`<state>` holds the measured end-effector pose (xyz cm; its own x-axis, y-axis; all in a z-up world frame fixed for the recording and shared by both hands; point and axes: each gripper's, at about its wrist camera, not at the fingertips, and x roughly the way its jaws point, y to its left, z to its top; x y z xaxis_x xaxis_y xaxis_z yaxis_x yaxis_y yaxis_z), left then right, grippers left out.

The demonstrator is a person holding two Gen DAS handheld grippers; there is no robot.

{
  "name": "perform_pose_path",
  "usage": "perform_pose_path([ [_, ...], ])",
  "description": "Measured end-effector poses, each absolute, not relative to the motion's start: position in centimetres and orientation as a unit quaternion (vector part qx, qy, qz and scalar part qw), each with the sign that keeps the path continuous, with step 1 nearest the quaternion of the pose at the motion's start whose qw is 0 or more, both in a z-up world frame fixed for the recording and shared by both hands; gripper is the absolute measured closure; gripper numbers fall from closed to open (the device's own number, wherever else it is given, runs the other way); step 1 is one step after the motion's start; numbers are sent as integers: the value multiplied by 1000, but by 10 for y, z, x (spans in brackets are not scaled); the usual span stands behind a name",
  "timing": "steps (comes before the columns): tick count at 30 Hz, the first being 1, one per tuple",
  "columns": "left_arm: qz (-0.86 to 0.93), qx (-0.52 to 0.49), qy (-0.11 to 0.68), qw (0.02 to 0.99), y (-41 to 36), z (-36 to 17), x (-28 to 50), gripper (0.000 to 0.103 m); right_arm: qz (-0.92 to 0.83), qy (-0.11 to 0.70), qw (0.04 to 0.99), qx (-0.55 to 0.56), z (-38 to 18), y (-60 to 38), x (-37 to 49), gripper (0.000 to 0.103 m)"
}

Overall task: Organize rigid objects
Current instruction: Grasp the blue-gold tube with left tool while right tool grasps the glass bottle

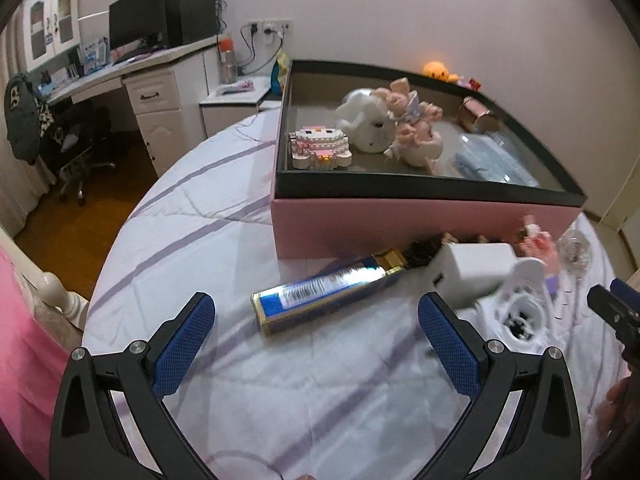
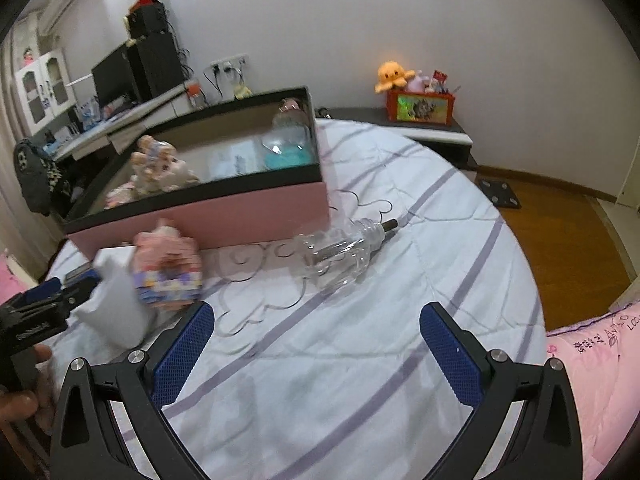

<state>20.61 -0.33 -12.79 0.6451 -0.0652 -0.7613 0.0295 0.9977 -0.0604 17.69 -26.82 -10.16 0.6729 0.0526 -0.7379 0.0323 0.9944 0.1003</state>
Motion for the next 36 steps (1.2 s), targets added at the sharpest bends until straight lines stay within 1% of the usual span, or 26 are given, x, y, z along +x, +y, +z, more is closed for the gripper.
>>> perform_pose_path([
  [3,-38,-15,433,901,-8,-131,215,1,-1,415,908,47,-107,-271,189,0],
  [4,-44,-13,434,900,-10,-131,217,3,-3,420,906,45,-108,-272,193,0],
  [8,-64,-15,431,900,-14,-130,214,27,-14,432,901,35,-112,-276,209,0],
  [9,-69,-22,429,900,-11,-130,214,31,-17,434,900,31,-113,-277,213,0],
  [10,-73,-29,428,901,-8,-129,213,38,-19,436,899,28,-113,-278,216,0],
  [11,-74,-35,426,901,-4,-129,211,42,-22,438,898,27,-114,-279,219,0],
  [18,-91,-45,419,902,-4,-127,204,47,-22,445,895,23,-118,-279,235,0],
  [20,-89,-39,421,902,-5,-127,204,46,-16,444,896,20,-118,-277,235,4],
  [21,-86,-36,423,901,-6,-128,205,45,-16,444,895,19,-118,-276,235,6],
  [23,-86,-28,427,900,-10,-128,210,27,-13,442,897,14,-118,-273,234,19],
  [24,-87,-25,427,900,-12,-128,211,27,-10,440,898,13,-117,-272,232,24],
  [25,-90,-20,427,900,-15,-128,212,29,-7,439,898,12,-116,-271,231,31],
  [27,-101,-17,426,899,-17,-127,211,38,0,437,899,11,-115,-270,229,36],
  [28,-108,-18,425,899,-18,-126,211,50,4,436,900,11,-115,-269,228,39],
  [29,-117,-20,426,897,-17,-126,209,56,5,435,900,10,-114,-268,227,39],
  [30,-122,-20,426,896,-18,-125,208,58,8,435,900,11,-114,-268,226,39],
  [31,-128,-17,425,896,-18,-123,204,63,11,434,901,11,-114,-268,224,39],
  [32,-135,-16,424,895,-19,-122,200,66,13,434,901,12,-113,-268,224,39],
  [34,-147,-16,421,895,-20,-119,194,66,16,433,901,14,-113,-268,221,39],
  [36,-137,-8,415,899,-21,-118,195,54,16,433,901,14,-113,-268,221,39],
])
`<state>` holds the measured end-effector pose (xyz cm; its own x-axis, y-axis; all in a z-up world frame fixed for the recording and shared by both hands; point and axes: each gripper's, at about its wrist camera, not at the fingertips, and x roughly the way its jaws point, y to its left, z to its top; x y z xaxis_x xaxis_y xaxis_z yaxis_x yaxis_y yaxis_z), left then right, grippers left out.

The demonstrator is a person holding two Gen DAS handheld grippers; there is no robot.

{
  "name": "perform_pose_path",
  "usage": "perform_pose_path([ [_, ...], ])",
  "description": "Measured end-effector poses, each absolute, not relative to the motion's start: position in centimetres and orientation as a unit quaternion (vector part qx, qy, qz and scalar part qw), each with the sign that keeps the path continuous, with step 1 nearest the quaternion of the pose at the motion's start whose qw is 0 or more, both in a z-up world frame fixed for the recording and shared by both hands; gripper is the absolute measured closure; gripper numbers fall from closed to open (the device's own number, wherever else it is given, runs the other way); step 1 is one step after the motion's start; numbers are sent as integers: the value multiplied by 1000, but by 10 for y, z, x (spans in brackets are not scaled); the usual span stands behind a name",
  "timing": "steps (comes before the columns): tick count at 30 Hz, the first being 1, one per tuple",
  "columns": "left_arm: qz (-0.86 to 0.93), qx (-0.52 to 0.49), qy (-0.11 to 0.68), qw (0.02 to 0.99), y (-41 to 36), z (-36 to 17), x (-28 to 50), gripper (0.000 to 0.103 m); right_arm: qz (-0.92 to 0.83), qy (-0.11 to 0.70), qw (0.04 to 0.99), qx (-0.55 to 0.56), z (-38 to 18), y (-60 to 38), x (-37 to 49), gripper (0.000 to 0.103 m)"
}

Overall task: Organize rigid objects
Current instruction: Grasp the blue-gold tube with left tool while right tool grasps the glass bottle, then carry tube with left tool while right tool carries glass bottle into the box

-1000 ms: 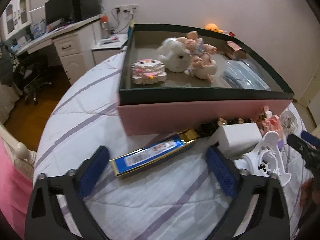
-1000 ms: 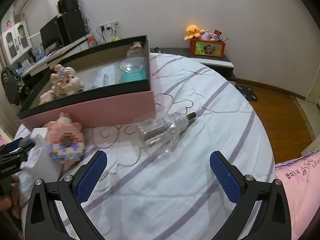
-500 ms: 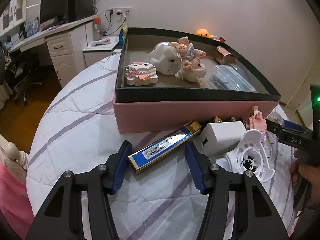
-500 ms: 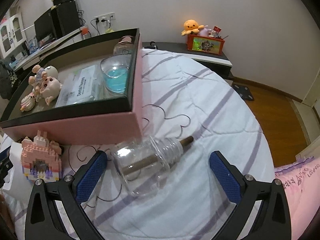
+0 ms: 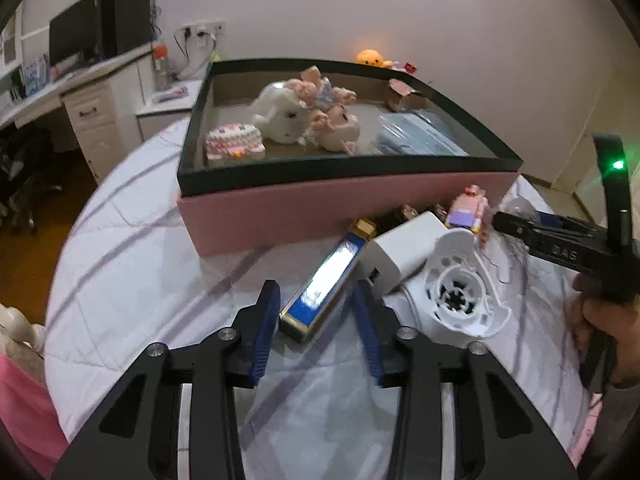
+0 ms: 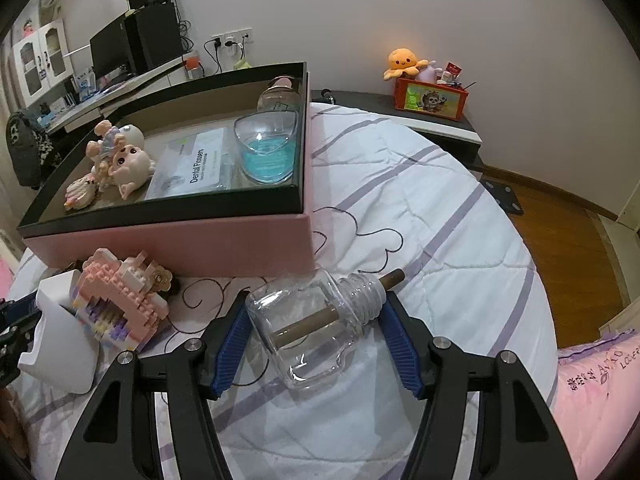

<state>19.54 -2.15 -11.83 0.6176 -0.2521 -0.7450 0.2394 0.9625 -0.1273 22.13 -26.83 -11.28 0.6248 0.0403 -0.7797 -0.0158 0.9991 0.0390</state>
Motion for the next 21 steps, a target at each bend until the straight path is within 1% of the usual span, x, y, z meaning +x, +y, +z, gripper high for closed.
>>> perform_pose_path([
  [1,-130,-5,418,899,-22,-119,199,44,15,433,901,15,-113,-268,222,39],
  [3,-136,-5,419,898,-23,-120,205,43,13,433,901,17,-113,-269,224,39],
  [4,-142,-5,421,896,-24,-121,208,46,13,434,901,19,-113,-270,225,39],
  [6,-156,-4,426,891,-27,-123,213,56,14,434,901,19,-113,-271,227,39],
  [7,-161,1,429,889,-30,-124,213,66,15,433,901,17,-113,-270,226,39],
  [9,-170,9,427,888,-33,-124,209,75,22,431,902,18,-112,-269,224,39],
  [10,-178,6,428,886,-34,-124,207,84,26,429,903,19,-112,-269,222,39],
  [11,-181,5,428,886,-35,-124,204,85,28,428,903,21,-111,-269,221,39],
  [21,-167,-23,400,901,-20,-109,176,86,46,416,907,38,-103,-268,196,39],
])
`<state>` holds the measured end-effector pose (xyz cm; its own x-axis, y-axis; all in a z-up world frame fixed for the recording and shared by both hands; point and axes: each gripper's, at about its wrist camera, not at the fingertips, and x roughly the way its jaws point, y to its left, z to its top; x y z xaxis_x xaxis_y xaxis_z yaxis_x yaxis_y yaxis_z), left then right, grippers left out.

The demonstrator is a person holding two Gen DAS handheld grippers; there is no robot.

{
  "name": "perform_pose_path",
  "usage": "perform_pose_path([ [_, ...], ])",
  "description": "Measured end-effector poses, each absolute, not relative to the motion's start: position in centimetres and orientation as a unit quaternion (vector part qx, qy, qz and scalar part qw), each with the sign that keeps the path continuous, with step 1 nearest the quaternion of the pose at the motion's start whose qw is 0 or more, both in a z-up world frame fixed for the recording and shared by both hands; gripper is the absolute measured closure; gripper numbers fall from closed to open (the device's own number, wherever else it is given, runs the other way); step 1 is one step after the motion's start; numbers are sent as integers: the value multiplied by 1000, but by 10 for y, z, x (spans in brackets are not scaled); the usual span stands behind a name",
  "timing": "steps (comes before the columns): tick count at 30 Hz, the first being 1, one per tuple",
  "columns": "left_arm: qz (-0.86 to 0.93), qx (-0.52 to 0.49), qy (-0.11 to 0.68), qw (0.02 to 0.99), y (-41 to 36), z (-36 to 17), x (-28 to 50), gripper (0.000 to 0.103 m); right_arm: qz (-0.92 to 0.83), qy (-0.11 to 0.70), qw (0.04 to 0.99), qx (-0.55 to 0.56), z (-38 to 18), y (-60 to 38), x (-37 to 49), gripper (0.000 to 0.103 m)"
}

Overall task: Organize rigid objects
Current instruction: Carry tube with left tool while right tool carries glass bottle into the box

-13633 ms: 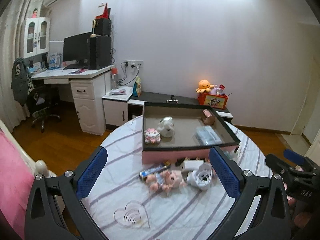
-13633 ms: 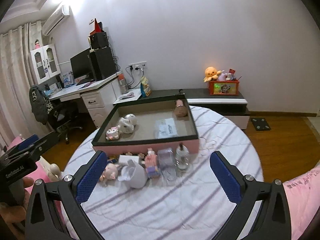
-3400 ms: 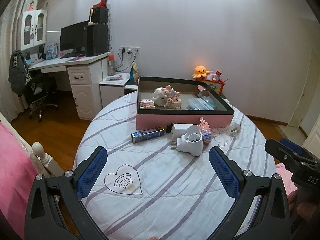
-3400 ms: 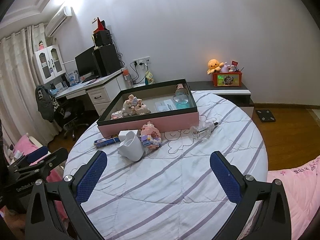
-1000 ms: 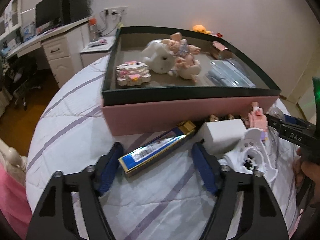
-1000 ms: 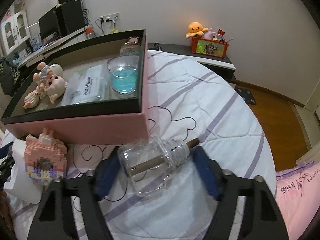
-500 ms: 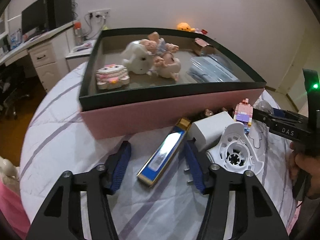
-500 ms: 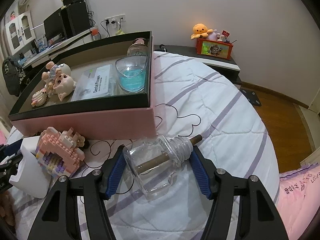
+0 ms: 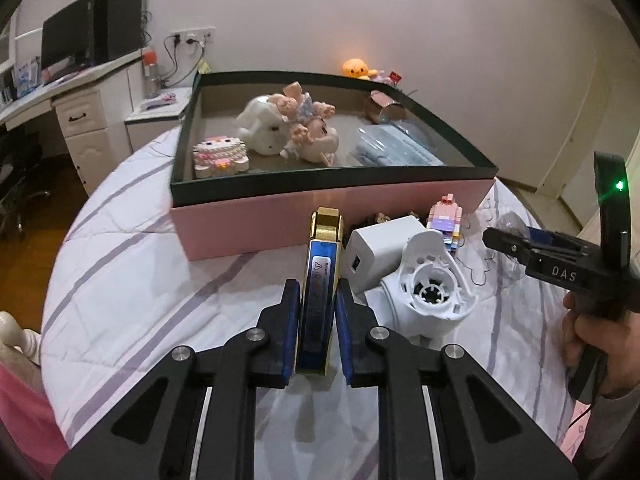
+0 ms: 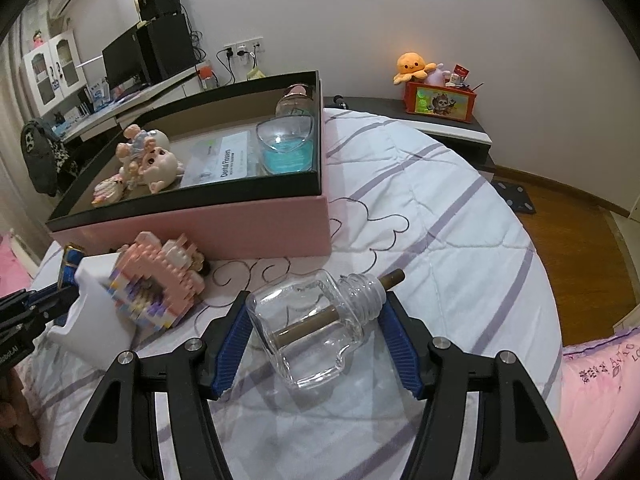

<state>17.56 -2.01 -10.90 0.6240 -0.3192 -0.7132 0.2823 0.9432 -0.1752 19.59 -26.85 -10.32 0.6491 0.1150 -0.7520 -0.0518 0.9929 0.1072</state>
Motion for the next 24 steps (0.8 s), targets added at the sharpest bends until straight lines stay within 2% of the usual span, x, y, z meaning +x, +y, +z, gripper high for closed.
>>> perform_pose_path([
  [12,-152,-36,379,912,-10,-94,156,88,76,388,918,35,-75,-252,168,39],
  [24,-144,-46,332,931,4,-54,148,88,104,346,932,15,-33,-231,163,39],
])
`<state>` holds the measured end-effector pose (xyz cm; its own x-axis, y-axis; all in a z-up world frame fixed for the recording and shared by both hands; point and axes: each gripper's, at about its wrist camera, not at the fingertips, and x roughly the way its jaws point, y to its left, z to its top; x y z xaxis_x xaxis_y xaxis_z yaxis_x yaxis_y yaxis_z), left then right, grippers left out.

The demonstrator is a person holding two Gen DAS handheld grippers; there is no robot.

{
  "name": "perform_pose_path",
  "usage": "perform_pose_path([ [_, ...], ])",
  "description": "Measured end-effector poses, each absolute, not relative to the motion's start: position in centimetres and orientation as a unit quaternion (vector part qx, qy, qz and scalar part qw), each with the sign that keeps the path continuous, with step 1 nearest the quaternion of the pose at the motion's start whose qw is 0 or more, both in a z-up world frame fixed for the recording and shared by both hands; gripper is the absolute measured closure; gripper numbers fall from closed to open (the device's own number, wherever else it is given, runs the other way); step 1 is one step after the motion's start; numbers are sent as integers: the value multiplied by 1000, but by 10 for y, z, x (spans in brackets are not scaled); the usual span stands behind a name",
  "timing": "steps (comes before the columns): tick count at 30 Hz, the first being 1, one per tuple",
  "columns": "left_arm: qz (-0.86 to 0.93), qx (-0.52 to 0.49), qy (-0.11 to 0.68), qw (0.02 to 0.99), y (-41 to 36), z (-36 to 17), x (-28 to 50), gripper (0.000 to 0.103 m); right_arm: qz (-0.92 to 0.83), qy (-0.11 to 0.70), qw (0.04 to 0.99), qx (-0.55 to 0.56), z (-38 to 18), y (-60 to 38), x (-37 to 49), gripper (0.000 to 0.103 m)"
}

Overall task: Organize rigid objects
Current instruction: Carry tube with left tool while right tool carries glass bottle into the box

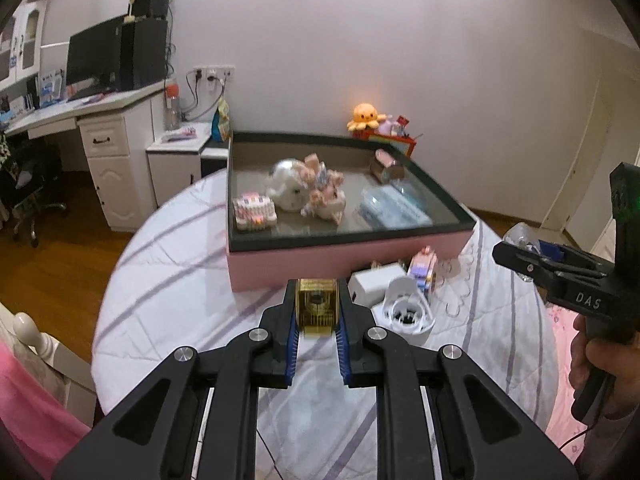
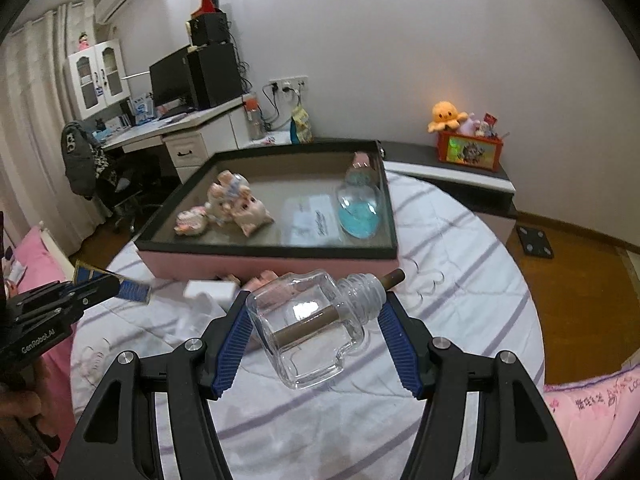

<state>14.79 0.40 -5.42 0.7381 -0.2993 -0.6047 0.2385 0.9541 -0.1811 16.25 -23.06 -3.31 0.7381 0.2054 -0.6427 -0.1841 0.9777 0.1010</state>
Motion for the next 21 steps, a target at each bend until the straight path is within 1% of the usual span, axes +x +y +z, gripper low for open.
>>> perform_pose_path([
  [9,-140,-38,296,944,11,-17,156,88,119,323,939,-5,-7,-213,179,39],
  [14,-135,-29,280,950,11,2,175,88,121,315,941,-10,6,-208,200,39],
  [21,-125,-26,287,949,9,5,218,88,119,326,938,-13,8,-203,243,39],
])
